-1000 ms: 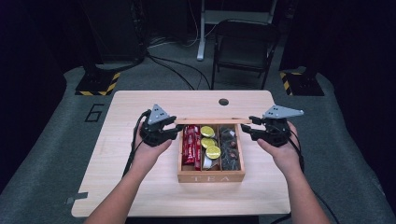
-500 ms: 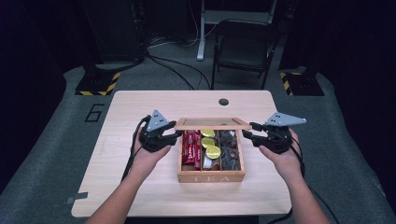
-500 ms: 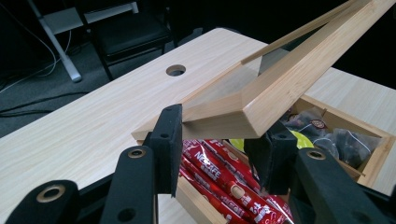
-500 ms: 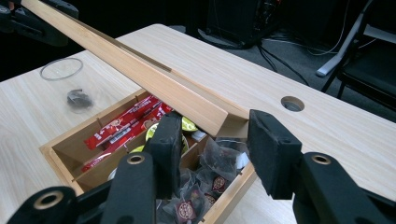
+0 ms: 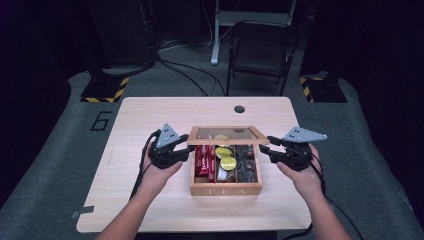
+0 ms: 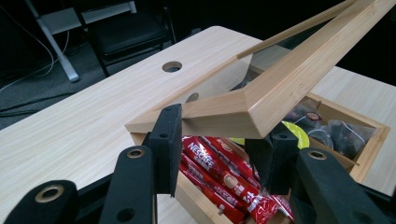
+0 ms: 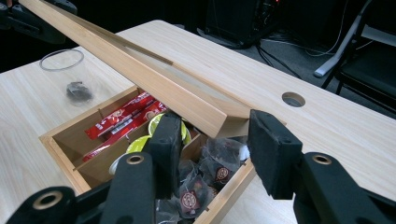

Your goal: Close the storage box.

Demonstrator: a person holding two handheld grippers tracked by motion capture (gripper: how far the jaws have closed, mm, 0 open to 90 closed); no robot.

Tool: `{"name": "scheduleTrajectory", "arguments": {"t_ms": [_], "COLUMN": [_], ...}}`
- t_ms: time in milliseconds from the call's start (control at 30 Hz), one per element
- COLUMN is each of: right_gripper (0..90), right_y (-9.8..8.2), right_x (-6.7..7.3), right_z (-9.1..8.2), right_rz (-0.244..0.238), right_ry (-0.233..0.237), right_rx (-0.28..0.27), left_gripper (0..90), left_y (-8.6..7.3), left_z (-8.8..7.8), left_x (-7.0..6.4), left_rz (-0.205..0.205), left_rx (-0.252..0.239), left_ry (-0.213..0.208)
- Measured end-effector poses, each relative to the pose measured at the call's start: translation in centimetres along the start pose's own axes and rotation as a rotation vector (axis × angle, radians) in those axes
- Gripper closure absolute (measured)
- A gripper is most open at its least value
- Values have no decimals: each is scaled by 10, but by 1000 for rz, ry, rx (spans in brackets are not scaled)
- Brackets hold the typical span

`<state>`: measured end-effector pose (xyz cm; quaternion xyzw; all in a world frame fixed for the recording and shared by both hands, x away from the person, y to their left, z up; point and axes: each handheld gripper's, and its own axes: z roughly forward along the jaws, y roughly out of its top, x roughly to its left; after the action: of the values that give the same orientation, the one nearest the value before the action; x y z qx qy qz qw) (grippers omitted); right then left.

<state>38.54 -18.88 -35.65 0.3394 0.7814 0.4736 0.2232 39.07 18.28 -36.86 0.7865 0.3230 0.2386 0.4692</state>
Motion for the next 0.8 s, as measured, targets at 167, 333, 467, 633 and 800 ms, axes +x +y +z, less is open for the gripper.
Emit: {"name": "scheduleTrajectory", "arguments": {"t_ms": [167,333,467,633,800], "right_gripper": [551,551,549,545,535], "right_y": [-7,-14,-18,-25,-36], "right_x": [2,4,6,9,11], "right_z": [0,0,0,0,1], "right_rz": [6,5,-4,-10,3], "right_ry": [-1,6,0,6,11], "right_rx": [-8,-10,-5,-2,-6], "left_gripper": [568,560,556,548,533], "left_y": [-5,-11,-16,-24,-33], "left_z": [-1,-1,-1,-1,-1], "left_x": [-3,-5,-8,-11,-12], "left_rz": [8,1,9,14,28], "left_rx": [10,14,16,8,19], "left_ry": [-6,-15,-6,-13,-31]}}
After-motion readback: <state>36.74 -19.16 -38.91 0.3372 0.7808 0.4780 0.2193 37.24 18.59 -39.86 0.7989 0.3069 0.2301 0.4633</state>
